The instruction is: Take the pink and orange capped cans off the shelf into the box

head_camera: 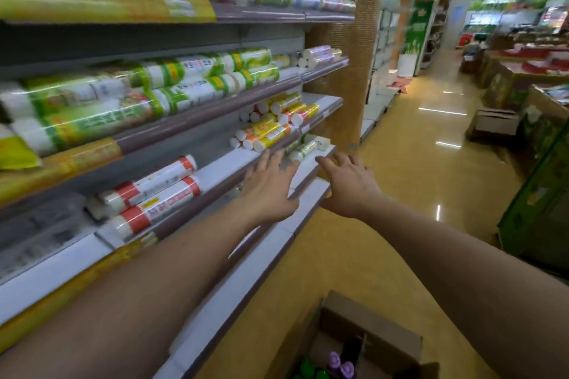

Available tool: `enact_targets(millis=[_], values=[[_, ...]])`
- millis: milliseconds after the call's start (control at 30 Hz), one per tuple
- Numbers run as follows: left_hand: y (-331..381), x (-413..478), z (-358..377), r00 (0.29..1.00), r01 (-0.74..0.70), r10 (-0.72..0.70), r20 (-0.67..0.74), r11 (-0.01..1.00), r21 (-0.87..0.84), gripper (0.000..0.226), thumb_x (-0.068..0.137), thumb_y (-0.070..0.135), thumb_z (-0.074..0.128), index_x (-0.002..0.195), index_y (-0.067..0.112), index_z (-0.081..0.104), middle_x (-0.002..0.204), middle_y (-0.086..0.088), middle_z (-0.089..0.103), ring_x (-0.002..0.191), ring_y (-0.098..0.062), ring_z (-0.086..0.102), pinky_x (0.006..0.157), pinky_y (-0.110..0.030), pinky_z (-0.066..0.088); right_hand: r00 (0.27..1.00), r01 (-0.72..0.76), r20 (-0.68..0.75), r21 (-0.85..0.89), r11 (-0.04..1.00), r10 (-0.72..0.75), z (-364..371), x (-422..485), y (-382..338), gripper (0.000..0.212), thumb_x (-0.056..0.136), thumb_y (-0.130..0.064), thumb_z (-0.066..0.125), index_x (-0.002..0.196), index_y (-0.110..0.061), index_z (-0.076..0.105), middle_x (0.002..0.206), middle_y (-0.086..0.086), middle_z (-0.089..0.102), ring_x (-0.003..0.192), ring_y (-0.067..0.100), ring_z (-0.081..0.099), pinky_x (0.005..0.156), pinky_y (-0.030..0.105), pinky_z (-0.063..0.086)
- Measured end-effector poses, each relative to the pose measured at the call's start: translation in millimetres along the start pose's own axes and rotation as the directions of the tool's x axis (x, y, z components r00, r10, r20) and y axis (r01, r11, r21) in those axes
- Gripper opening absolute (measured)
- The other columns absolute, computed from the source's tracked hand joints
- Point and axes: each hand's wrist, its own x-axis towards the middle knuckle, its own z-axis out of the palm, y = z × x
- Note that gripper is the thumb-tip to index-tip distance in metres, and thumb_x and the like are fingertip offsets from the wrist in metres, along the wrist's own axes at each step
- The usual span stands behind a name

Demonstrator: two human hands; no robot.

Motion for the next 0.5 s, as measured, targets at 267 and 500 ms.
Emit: enact_targets(millis=[267, 500], values=[[-20, -76, -34, 0.961, 0.273, -0.271, -0.055, 0.961, 0.030, 0.085, 0.089, 0.048, 0.062, 0.159, 0.032, 0.016, 0.168, -0.007, -0.002, 0.154, -0.033, -0.005, 0.119, -0.058, 0.020, 0.967, 0.252, -0.044, 0.046, 0.967, -0.250, -24, -12, -40, 0.094, 0.082, -0.046, 0.076, 0.156, -0.029, 0.021, 0.156, 0.011, 0.030, 0.143, 0.038, 0.028, 0.112, 0.055, 0.036], [-14, -171, -55, 0.829, 0.557, -0.554, -0.073, 0.829, 0.039, 0.090, 0.087, 0.050, 0.064, 0.159, 0.031, 0.015, 0.168, -0.006, -0.003, 0.154, -0.032, -0.004, 0.118, -0.059, 0.022, 0.866, 0.499, -0.033, 0.103, 0.860, -0.499, -37, -33, -96, 0.092, 0.079, -0.043, 0.076, 0.154, -0.030, 0.025, 0.156, 0.010, 0.029, 0.143, 0.036, 0.025, 0.107, 0.053, 0.039]])
